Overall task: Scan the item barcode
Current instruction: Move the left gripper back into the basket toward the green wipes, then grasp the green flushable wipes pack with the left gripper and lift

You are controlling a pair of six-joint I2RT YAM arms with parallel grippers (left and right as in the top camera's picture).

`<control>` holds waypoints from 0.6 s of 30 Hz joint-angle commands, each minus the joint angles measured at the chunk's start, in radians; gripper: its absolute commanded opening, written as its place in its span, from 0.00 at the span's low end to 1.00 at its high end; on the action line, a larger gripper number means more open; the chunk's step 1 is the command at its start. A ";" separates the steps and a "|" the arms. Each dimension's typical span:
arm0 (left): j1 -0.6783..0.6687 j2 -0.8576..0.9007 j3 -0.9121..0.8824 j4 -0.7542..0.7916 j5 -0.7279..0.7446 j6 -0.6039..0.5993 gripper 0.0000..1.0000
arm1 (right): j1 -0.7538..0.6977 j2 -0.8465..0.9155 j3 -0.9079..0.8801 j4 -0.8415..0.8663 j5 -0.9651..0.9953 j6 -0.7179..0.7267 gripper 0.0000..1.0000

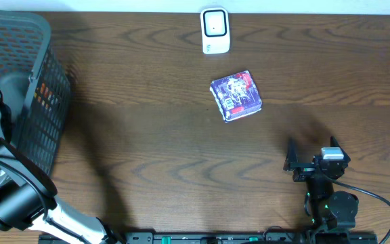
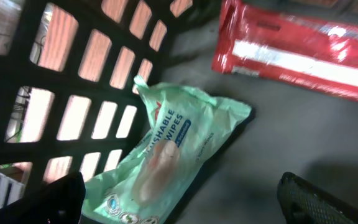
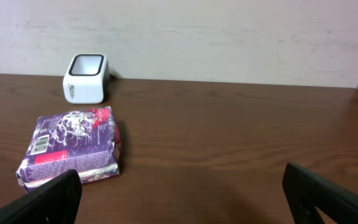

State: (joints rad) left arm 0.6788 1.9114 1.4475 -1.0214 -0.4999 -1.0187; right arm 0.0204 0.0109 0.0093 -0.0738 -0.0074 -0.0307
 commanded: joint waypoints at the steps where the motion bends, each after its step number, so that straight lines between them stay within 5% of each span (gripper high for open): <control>1: 0.002 0.011 -0.053 0.037 -0.009 -0.006 0.98 | -0.008 -0.005 -0.004 -0.001 -0.002 -0.008 0.99; 18: 0.057 0.013 -0.109 0.120 0.031 0.038 0.98 | -0.008 -0.005 -0.004 -0.001 -0.002 -0.008 0.99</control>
State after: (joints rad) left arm 0.7246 1.9118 1.3460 -0.9024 -0.4927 -0.9905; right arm 0.0204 0.0109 0.0093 -0.0738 -0.0074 -0.0307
